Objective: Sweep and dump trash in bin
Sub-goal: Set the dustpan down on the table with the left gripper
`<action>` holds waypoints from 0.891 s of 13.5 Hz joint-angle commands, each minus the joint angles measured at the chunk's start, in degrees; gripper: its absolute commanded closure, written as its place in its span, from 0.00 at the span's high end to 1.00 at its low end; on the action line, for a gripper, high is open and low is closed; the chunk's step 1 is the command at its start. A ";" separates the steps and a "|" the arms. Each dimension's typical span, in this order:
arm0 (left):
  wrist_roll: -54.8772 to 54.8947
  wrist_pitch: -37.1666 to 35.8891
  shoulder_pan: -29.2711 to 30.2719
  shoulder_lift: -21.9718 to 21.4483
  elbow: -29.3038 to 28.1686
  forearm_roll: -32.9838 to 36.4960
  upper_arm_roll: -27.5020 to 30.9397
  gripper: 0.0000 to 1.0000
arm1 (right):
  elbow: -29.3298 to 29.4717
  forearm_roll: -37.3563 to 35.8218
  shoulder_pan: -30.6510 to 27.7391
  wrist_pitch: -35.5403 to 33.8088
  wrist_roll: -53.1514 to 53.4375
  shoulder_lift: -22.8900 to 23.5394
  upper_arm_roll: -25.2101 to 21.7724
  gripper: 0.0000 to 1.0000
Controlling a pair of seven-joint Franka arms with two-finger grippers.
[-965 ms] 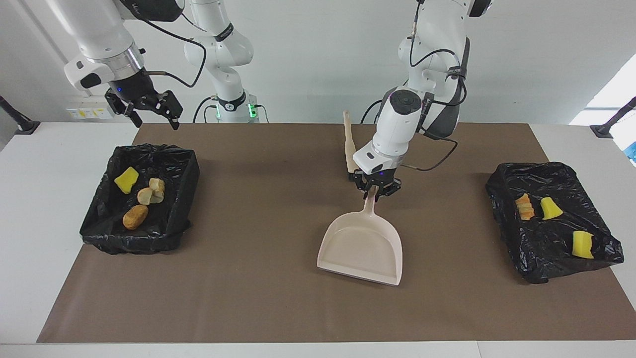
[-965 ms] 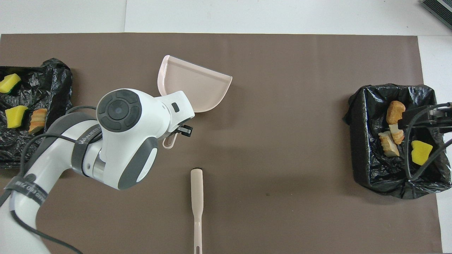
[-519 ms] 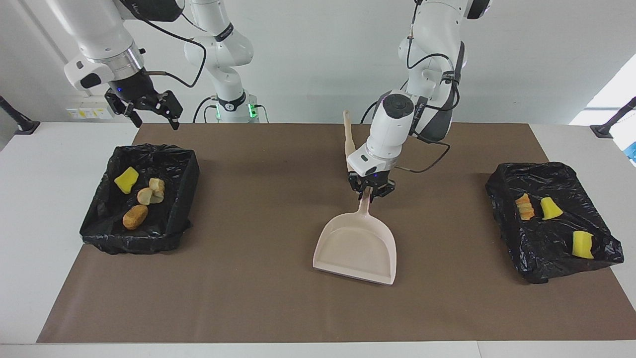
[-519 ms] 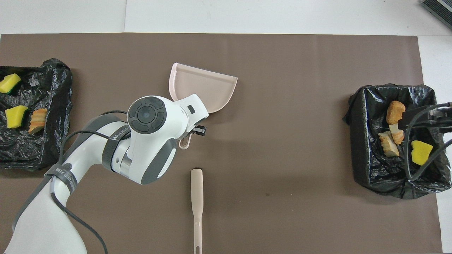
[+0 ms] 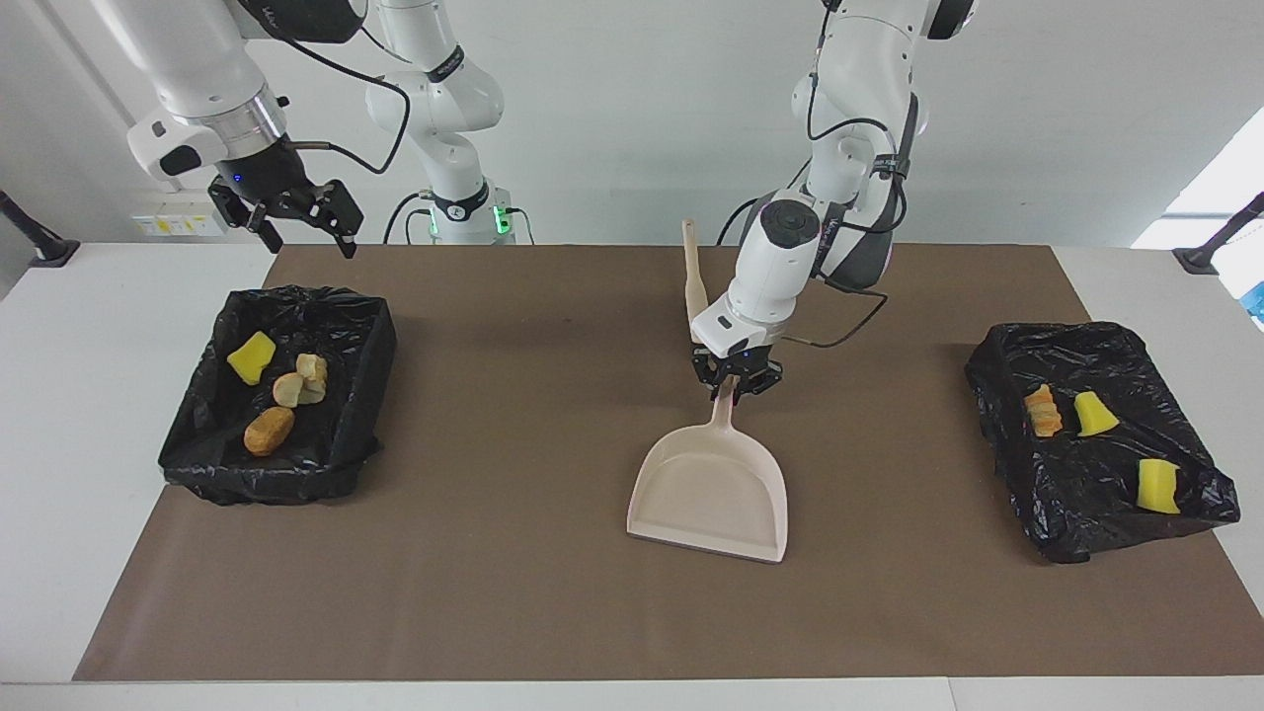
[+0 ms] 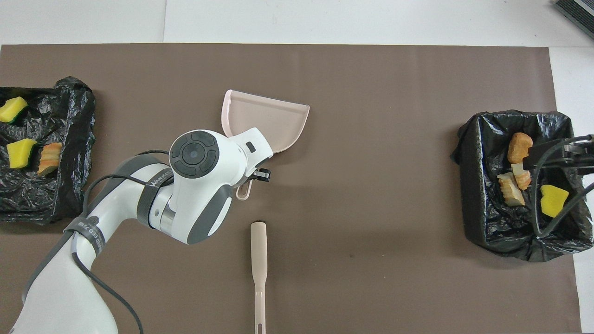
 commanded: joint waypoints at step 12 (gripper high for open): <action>9.83 -18.90 13.52 -9.50 5.22 -0.83 1.76 1.00 | -1.30 0.58 -0.38 1.00 -1.91 -1.11 0.11 1.00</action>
